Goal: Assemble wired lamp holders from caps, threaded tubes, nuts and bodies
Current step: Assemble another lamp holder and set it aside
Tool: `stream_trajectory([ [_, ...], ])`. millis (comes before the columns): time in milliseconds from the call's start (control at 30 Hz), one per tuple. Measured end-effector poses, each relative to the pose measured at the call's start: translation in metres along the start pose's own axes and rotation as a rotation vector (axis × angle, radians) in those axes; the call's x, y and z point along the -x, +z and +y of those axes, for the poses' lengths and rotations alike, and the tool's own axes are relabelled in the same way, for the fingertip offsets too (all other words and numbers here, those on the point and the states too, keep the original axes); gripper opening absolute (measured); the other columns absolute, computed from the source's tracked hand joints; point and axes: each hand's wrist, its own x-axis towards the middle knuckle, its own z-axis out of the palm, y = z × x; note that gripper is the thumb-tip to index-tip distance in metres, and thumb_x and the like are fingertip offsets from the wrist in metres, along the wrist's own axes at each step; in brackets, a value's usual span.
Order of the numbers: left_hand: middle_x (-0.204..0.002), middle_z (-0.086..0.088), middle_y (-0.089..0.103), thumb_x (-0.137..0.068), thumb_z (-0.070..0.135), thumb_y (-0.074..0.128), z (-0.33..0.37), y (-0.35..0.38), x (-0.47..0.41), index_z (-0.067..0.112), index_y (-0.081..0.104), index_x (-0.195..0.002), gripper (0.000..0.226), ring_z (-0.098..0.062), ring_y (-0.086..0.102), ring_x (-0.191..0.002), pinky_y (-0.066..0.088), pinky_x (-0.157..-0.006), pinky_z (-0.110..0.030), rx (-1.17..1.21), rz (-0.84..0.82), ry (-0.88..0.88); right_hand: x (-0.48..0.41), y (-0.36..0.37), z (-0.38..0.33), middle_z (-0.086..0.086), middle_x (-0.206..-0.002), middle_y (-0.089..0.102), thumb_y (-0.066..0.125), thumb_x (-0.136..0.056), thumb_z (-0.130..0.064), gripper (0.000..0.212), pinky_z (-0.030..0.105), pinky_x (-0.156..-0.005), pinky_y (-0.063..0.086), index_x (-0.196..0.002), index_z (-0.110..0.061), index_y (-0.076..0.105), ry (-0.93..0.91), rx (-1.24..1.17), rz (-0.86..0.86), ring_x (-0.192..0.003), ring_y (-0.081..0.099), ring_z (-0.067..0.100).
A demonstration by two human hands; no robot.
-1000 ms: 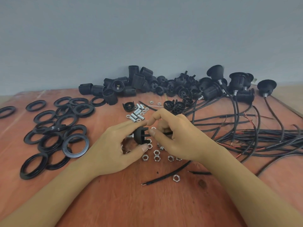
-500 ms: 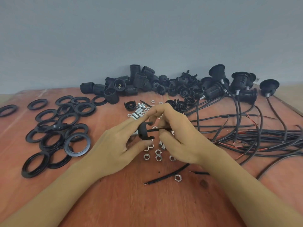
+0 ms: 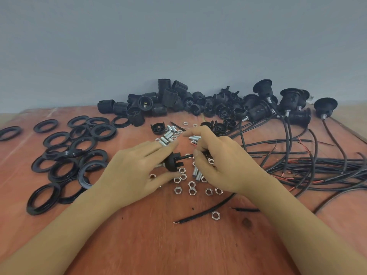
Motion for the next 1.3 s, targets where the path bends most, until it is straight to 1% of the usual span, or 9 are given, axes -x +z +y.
stream_trajectory([
  [233,-0.086,0.0,0.065,-0.087,0.044,0.054,0.005,-0.004,-0.003,0.004,0.067,-0.122,0.055,-0.015,0.057,-0.068,0.041,-0.054,-0.021,-0.029,-0.023,-0.017,-0.002,0.002,-0.001,0.007,-0.057,0.05,0.046,-0.096,-0.01,0.037,0.046,-0.052,0.037,-0.132,-0.019,0.042,-0.009,-0.097,-0.031,-0.049,0.044,0.024],
  [433,-0.095,-0.005,0.067,-0.088,0.038,0.051,0.004,-0.002,-0.002,0.0,0.062,-0.126,0.055,-0.02,0.06,-0.065,0.049,-0.055,-0.027,-0.025,-0.052,0.025,-0.003,0.002,0.0,0.001,-0.05,0.043,0.05,-0.096,-0.009,0.035,0.035,-0.047,0.031,-0.131,-0.017,0.048,-0.014,-0.054,-0.057,-0.046,0.037,0.021],
  [600,-0.092,-0.006,0.067,-0.09,0.039,0.05,0.006,0.0,-0.001,-0.001,0.061,-0.128,0.056,-0.024,0.062,-0.064,0.054,-0.054,-0.034,0.006,-0.057,0.0,-0.003,-0.001,-0.001,0.002,-0.048,0.048,0.051,-0.098,-0.01,0.041,0.037,-0.05,0.037,-0.137,-0.018,0.042,0.023,-0.072,-0.07,-0.044,0.042,0.021],
  [700,-0.094,-0.003,0.066,-0.09,0.043,0.053,0.008,0.004,0.0,0.001,0.058,-0.131,0.06,-0.017,0.062,-0.072,0.056,-0.063,-0.036,0.118,-0.068,-0.027,-0.003,0.005,-0.008,-0.004,-0.046,0.044,0.052,-0.096,-0.007,0.047,0.03,-0.046,0.033,-0.141,-0.018,0.039,0.019,-0.095,-0.07,-0.042,0.041,0.02],
  [800,-0.1,0.008,0.059,-0.089,0.046,0.055,0.006,0.005,0.0,0.003,0.055,-0.135,0.064,0.004,0.048,-0.081,0.051,-0.077,-0.022,0.238,-0.066,-0.07,-0.003,0.009,-0.011,-0.002,-0.047,0.043,0.048,-0.099,-0.01,0.046,0.033,-0.044,0.033,-0.143,-0.02,0.037,0.043,-0.111,-0.071,-0.041,0.039,0.019],
  [967,-0.096,0.027,0.042,-0.091,0.046,0.054,0.006,0.005,-0.002,0.011,0.053,-0.136,0.057,-0.001,0.049,-0.067,0.039,-0.074,-0.009,0.243,-0.015,-0.14,-0.001,0.002,0.001,-0.006,-0.048,0.045,0.038,-0.103,-0.025,0.036,0.032,-0.049,0.034,-0.14,-0.026,0.04,0.118,0.043,0.024,-0.044,0.042,0.014],
  [1033,-0.101,0.021,0.048,-0.091,0.048,0.055,0.002,0.003,0.0,0.015,0.056,-0.134,0.055,-0.008,0.053,-0.065,0.046,-0.073,-0.019,0.211,0.014,-0.171,-0.001,-0.001,0.009,-0.004,-0.05,0.047,0.038,-0.103,-0.027,0.033,0.033,-0.051,0.036,-0.136,-0.027,0.044,0.19,0.099,0.065,-0.046,0.042,0.011],
  [1133,-0.1,0.006,0.062,-0.09,0.049,0.056,-0.002,-0.004,-0.001,0.013,0.06,-0.13,0.054,-0.02,0.06,-0.07,0.052,-0.069,-0.036,0.11,0.021,-0.172,-0.002,-0.002,0.011,-0.003,-0.048,0.045,0.042,-0.103,-0.023,0.03,0.031,-0.048,0.03,-0.133,-0.024,0.046,0.205,-0.014,0.109,-0.043,0.038,0.015],
  [1300,-0.094,-0.003,0.067,-0.089,0.041,0.055,0.012,0.001,-0.001,0.005,0.066,-0.118,0.048,-0.022,0.06,-0.061,0.052,-0.053,-0.038,0.031,-0.019,-0.035,-0.003,0.013,-0.014,0.001,-0.051,0.05,0.046,-0.101,-0.012,0.036,0.042,-0.044,0.04,-0.137,-0.016,0.043,0.046,-0.106,0.042,-0.041,0.044,0.02],
])
